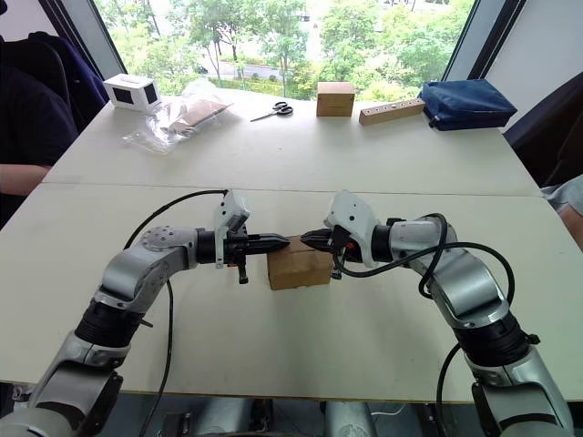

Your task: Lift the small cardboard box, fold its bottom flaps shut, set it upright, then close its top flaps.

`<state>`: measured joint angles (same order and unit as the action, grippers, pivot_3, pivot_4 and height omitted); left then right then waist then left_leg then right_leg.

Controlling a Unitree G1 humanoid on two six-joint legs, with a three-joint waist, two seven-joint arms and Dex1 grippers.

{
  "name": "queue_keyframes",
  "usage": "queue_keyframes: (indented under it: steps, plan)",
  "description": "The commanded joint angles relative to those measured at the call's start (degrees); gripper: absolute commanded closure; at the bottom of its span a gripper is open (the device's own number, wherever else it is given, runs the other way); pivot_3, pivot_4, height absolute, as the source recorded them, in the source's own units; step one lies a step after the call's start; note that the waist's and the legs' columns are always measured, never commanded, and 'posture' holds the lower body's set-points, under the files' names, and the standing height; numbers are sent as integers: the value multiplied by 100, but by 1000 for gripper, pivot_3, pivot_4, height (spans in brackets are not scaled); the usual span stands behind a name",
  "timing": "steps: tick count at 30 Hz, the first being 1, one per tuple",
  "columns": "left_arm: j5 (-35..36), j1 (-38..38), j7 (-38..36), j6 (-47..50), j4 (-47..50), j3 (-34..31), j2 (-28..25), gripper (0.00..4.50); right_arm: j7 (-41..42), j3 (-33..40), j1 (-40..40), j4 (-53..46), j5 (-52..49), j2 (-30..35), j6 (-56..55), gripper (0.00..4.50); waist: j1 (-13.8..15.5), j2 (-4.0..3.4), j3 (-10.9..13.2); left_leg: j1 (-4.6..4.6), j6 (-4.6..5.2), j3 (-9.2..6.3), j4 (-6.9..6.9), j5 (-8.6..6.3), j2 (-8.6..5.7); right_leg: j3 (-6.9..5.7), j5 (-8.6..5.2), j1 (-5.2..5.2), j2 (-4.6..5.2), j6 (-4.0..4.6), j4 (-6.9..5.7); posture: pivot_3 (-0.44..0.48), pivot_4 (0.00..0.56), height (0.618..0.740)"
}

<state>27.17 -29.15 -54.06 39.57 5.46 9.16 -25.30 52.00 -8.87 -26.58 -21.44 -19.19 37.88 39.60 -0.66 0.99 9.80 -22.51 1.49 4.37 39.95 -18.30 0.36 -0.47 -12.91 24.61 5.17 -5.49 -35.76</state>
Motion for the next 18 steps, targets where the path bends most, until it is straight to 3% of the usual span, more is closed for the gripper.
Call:
queue_keyframes:
  steps: [1, 8, 18]
  plan:
    - [541, 116, -4, 496, 757, -237, -93, 4456, -45, 141, 129, 69, -99, -116, -211, 4500, -4, 0, 0, 0, 0, 0, -1, 0, 0, 0, 0, 0, 0, 0, 0, 0, 150, 740]
    - [283, 365, 287, 338, 980, -11, -93, 4456, -41, 134, 258, 48, -183, -130, -238, 4500, -2, -1, 0, 0, -1, 0, -4, 0, 0, 0, 2, 0, 0, 4, 7, 0, 150, 740]
    - [15, 358, 678, -41, 602, 16, 294, 4456, -108, -67, 294, 232, 80, -102, -428, 4500, 3, -1, 0, -2, -1, 1, -10, 0, 0, -1, 6, -3, 0, 11, 26, 0, 150, 740]
